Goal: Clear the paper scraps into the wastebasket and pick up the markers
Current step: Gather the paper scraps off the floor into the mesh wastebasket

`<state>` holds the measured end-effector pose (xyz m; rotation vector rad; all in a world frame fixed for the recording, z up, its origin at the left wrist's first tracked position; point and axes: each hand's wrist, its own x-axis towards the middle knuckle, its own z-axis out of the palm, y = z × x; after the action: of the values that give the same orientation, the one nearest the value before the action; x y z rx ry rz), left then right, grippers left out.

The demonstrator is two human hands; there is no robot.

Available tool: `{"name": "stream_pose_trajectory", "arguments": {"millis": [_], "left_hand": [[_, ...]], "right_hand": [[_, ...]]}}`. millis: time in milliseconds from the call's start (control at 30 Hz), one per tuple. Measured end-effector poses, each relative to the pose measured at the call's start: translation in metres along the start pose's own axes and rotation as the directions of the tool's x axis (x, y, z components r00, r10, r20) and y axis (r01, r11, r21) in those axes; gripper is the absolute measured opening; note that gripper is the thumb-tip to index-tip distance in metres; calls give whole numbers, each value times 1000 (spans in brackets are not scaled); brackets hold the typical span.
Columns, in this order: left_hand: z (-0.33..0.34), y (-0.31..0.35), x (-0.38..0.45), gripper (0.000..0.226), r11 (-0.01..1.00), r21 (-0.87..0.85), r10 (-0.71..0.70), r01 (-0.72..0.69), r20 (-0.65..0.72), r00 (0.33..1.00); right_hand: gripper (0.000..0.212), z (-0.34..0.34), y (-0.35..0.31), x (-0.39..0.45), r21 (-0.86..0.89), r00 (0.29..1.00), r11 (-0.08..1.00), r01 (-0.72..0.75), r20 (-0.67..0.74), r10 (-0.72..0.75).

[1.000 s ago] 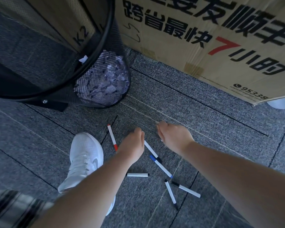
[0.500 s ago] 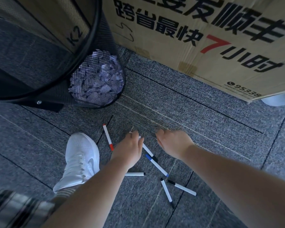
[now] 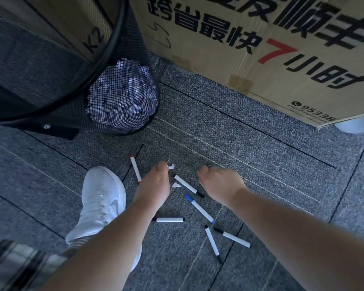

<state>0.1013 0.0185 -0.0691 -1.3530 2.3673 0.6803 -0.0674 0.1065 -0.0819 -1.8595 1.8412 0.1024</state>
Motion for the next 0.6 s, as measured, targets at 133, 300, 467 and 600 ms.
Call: {"name": "stream_pose_trajectory", "arguments": {"millis": [133,300,467,600], "left_hand": [[0,2,5,16,999,35,-35,35,-1,999],[3,4,10,40,951,304,71,-61,-24,997],[-3,4,12,25,930,345,97,-126,102,990],[-10,-1,11,36,937,309,117,-160,153,981]], "right_hand": [[33,-4,3,0,-65,999,998,-16,46,19],[43,-1,1,-3,-81,999,997,-1,37,4],[13,-7,4,0,-20,991,999,33,133,-30],[11,-6,1,3,25,995,1000,-11,103,8]]}}
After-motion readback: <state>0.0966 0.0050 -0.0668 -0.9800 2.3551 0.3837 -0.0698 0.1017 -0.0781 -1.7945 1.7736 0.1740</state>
